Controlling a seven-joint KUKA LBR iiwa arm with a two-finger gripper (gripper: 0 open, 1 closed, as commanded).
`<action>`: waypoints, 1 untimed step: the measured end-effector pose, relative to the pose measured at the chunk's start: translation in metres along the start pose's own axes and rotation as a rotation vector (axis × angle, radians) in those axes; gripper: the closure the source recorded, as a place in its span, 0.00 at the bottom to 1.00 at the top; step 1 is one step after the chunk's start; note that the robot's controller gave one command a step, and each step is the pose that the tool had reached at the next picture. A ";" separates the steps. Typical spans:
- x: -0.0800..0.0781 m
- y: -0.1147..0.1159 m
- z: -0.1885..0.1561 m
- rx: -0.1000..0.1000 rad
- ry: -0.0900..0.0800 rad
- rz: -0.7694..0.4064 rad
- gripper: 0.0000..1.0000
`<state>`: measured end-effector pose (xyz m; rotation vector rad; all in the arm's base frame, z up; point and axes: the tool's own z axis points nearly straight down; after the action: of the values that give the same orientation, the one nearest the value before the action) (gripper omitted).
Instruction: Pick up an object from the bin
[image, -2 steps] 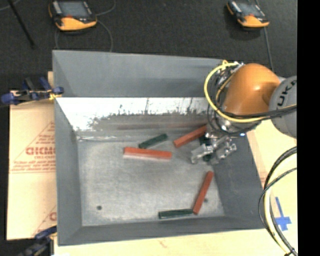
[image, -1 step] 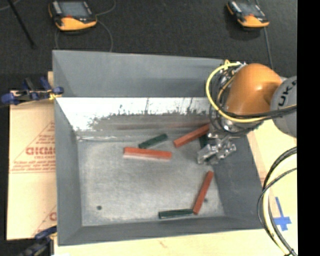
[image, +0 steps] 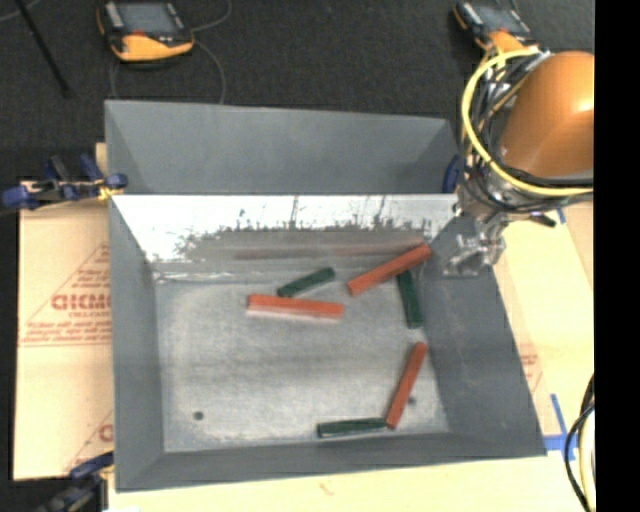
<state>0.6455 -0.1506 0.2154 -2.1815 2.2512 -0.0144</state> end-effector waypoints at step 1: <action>0.000 -0.001 0.004 -0.005 -0.005 -0.001 1.00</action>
Offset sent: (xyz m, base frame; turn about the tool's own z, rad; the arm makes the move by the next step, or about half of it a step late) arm -0.0006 -0.0002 -0.0056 -0.0057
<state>0.6461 -0.1510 0.2113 -2.1825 2.2509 -0.0036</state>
